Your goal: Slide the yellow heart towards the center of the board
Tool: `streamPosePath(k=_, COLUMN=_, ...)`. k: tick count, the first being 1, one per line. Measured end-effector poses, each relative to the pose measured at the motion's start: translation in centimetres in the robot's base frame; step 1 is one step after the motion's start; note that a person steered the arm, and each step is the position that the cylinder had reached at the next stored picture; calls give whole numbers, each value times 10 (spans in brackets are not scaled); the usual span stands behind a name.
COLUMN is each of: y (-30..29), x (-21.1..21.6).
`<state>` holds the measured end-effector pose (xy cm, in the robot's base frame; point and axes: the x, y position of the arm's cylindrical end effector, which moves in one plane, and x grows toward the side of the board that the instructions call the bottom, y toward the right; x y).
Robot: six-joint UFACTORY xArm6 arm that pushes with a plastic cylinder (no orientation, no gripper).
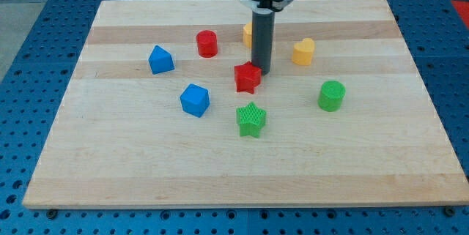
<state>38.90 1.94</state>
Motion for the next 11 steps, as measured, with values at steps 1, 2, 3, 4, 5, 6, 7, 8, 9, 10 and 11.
streamPosePath(k=1, y=-21, x=-2)
streamPosePath(k=2, y=0, x=13)
streamPosePath(k=3, y=71, x=29)
streamPosePath(k=4, y=140, x=17)
streamPosePath(k=5, y=155, x=-45)
streamPosePath(k=6, y=120, x=-63)
streamPosePath(k=7, y=82, x=-49)
streamPosePath(k=8, y=75, x=-39)
streamPosePath(k=9, y=73, x=-21)
streamPosePath(k=10, y=74, x=-11)
streamPosePath(k=11, y=102, x=15)
